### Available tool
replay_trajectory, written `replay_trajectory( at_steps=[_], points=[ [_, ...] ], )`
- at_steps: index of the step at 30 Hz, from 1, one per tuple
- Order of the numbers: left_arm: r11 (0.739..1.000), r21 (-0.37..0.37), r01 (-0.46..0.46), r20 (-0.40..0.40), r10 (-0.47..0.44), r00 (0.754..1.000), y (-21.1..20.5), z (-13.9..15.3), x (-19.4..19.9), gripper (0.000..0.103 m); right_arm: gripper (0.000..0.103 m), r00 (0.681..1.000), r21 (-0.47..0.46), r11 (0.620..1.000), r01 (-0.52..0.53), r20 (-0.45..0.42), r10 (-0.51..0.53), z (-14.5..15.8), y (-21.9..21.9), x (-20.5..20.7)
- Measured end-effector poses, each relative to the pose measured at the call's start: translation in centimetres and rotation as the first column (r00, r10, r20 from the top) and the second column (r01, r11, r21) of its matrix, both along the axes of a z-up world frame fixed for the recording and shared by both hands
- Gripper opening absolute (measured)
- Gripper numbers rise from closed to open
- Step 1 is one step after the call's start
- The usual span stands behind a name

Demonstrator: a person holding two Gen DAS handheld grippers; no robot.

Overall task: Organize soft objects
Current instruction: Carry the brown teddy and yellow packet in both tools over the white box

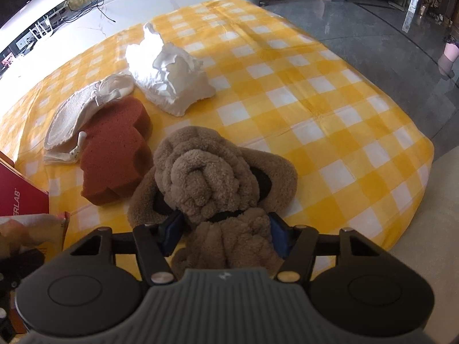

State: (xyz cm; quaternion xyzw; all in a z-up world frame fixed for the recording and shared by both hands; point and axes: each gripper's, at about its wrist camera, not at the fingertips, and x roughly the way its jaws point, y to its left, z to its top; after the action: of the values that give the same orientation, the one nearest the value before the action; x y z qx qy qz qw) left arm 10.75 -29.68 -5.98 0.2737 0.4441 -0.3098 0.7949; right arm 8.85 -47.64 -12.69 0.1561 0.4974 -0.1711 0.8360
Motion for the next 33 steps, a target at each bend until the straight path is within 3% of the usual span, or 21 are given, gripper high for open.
replay_trajectory(
  at_steps=[3, 10, 15, 18, 25, 33],
  points=[
    [0.997, -0.068, -0.022, -0.023, 0.021, 1.000, 1.5, 1.4, 0.1, 0.023, 0.050, 0.999, -0.035, 0.999, 0.008, 0.033, -0.007, 0.8, 0.3, -0.4],
    [0.974, -0.218, -0.067, -0.106, 0.044, 0.993, 5.3, 3.8, 0.6, 0.022, 0.049, 0.990, -0.047, 0.999, 0.027, 0.136, -0.021, 2.9, 0.4, -1.5],
    [0.955, -0.285, -0.084, -0.108, 0.055, 0.993, 7.8, 5.0, 0.3, 0.021, 0.049, 0.973, -0.025, 1.000, 0.015, 0.232, -0.009, 4.9, 1.0, -2.2],
    [0.930, -0.351, -0.108, -0.138, 0.062, 0.988, 9.8, 5.7, 0.0, 0.021, 0.049, 0.952, 0.014, 1.000, -0.007, 0.306, 0.003, 6.7, 1.6, -2.8],
    [0.866, -0.480, -0.137, -0.132, 0.083, 0.988, 13.7, 7.5, -0.9, 0.021, 0.049, 0.879, -0.004, 0.995, -0.104, 0.468, 0.093, 11.3, 5.4, -4.2],
    [0.746, -0.623, -0.236, -0.142, 0.189, 0.972, 20.8, 9.3, -0.7, 0.021, 0.049, 0.818, -0.027, 0.972, -0.232, 0.535, 0.210, 13.8, 9.9, -4.3]
  ],
)
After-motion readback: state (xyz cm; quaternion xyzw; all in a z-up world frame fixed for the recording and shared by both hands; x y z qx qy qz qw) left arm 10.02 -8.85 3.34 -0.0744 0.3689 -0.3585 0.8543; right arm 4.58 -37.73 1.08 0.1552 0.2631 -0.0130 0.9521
